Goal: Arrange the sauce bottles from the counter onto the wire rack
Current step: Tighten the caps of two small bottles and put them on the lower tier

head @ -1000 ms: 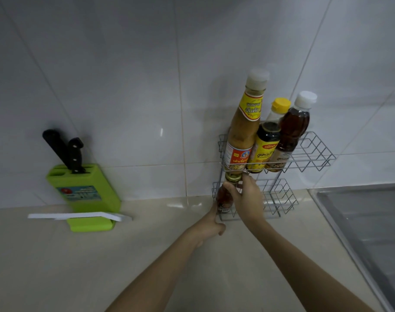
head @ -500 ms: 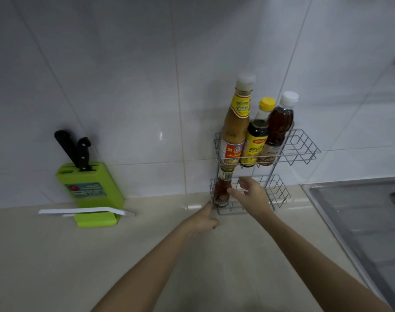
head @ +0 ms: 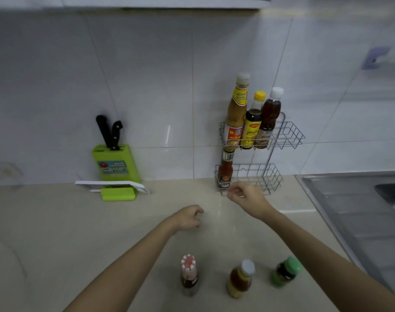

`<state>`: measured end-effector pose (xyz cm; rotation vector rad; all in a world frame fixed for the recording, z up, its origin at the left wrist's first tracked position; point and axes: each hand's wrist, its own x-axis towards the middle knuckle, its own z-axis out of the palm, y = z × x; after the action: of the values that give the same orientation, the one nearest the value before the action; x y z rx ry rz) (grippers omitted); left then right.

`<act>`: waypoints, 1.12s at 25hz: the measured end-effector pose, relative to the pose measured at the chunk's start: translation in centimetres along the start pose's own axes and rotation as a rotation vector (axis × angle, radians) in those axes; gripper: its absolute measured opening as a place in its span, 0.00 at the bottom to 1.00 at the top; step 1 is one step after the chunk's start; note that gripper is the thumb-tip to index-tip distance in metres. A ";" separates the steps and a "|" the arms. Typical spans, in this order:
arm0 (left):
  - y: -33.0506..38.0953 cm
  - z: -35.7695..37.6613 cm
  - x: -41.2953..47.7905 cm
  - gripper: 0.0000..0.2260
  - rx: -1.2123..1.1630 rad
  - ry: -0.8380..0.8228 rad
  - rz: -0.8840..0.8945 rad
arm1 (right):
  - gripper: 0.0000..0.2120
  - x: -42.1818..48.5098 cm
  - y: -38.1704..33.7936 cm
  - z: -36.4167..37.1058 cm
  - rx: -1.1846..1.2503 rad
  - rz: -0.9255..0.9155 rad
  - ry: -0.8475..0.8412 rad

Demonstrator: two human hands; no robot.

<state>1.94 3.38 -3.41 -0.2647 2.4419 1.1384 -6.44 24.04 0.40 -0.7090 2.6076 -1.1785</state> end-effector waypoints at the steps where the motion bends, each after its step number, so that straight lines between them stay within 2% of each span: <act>1: -0.6 0.0 -1.0 0.21 0.015 0.036 0.007 | 0.10 -0.9 -0.9 0.1 -0.022 -0.036 -0.044; 3: -2.3 0.5 -2.7 0.17 -0.011 0.117 0.000 | 0.09 -2.5 -3.1 0.6 -0.059 -0.128 -0.146; 5: -4.3 1.5 -4.9 0.17 -0.062 0.122 0.003 | 0.10 -4.2 -5.3 1.4 -0.130 -0.261 -0.287; 8: -6.9 3.4 -8.5 0.20 -0.108 -0.103 0.057 | 0.16 -7.0 -7.4 3.7 -0.361 -0.463 -0.487; 10: -7.7 5.3 -10.6 0.22 -0.233 -0.251 0.113 | 0.20 -8.6 -7.9 5.4 -0.523 -0.557 -0.539; 11: -7.9 6.4 -11.3 0.21 -0.310 -0.250 0.142 | 0.21 -9.2 -8.0 6.0 -0.594 -0.590 -0.537; 15: -8.2 9.1 -11.9 0.10 -0.350 0.083 0.280 | 0.19 -10.0 -8.3 6.5 -0.802 -0.708 -0.467; 21: -4.3 8.0 -12.8 0.08 -0.355 0.099 0.383 | 0.20 -8.5 -10.6 2.5 -1.025 -0.866 -0.378; 23: -2.0 7.4 -13.0 0.10 -0.475 0.136 0.398 | 0.18 -7.4 -11.5 0.2 -1.065 -0.823 -0.288; 25: 0.0 6.7 -13.2 0.10 -0.620 0.184 0.391 | 0.11 -6.3 -12.3 -1.5 -1.091 -0.738 -0.236; 28: 2.4 6.5 -13.4 0.15 -0.670 0.252 0.368 | 0.10 -5.4 -13.8 -2.4 -1.271 -0.568 -0.274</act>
<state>14.92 9.78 0.67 -0.1612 2.2830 2.1937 2.12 20.43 12.19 -1.6907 2.6959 0.7087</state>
